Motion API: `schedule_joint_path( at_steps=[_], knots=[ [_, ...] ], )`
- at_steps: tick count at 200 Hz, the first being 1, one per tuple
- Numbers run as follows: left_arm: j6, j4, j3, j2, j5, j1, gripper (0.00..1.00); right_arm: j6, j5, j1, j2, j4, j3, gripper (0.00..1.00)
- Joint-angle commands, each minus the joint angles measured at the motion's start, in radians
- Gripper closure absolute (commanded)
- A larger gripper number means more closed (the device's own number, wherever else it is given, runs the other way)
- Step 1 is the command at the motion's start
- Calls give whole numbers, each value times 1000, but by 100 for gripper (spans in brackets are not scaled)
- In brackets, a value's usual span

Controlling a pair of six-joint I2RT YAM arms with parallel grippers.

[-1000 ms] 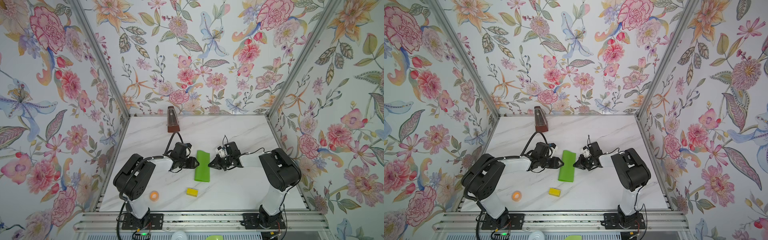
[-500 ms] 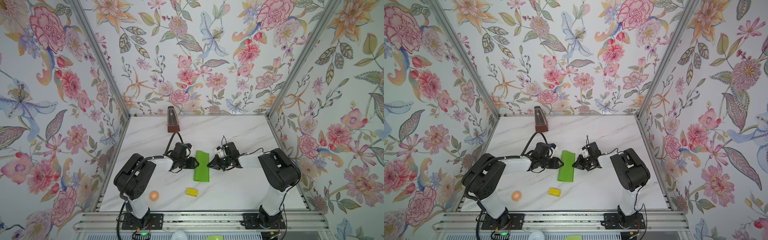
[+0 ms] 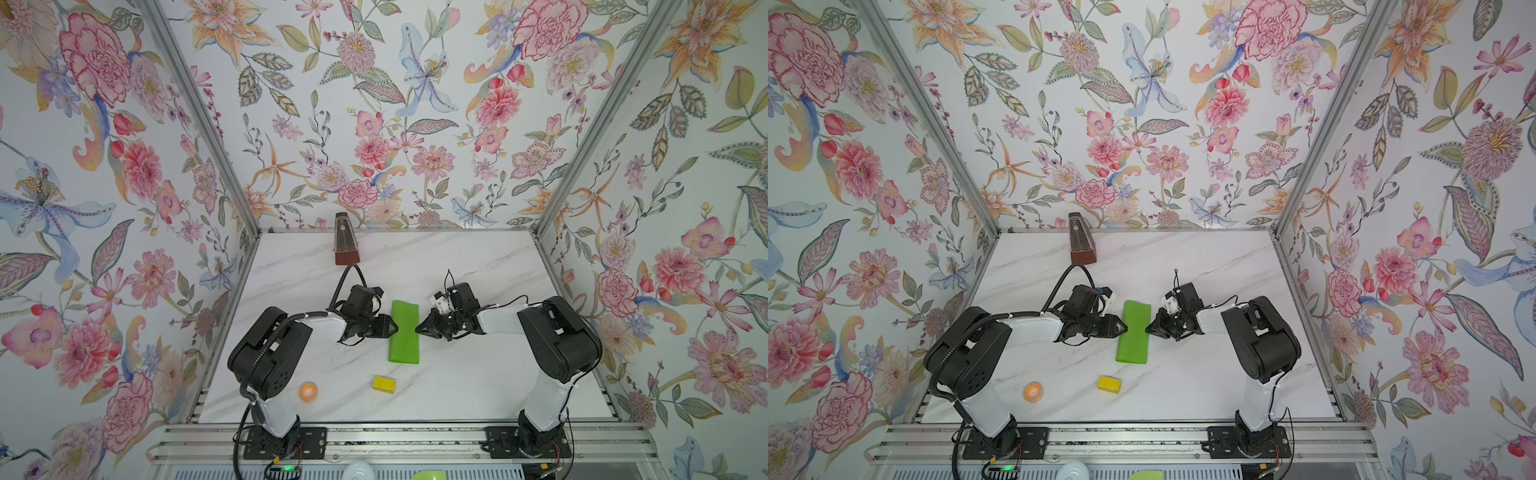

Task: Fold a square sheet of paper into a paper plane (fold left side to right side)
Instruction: 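Keep pinching the folded sheet while the left gripper shifts slightly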

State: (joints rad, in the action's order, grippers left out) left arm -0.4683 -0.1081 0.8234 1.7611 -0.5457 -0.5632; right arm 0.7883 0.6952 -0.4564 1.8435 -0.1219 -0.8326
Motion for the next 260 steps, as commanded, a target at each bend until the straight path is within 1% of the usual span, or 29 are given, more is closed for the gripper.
schedule_joint_path(
  at_steps=[1,69,115,208,260],
  knots=[
    [2,9,5,17,-10,-5,54,-24,-7,7,6,21,-21,100],
    [3,15,8,14,-9,-4,54,-21,-5,12,31,5,-10,100],
    [3,19,11,14,-8,-4,55,2,-8,10,34,-3,5,100],
    [0,15,5,12,-8,-4,56,37,-5,-4,-28,-19,-2,100],
    [-1,11,2,11,-13,-5,56,42,-6,-11,-27,-22,-2,100]
  ],
)
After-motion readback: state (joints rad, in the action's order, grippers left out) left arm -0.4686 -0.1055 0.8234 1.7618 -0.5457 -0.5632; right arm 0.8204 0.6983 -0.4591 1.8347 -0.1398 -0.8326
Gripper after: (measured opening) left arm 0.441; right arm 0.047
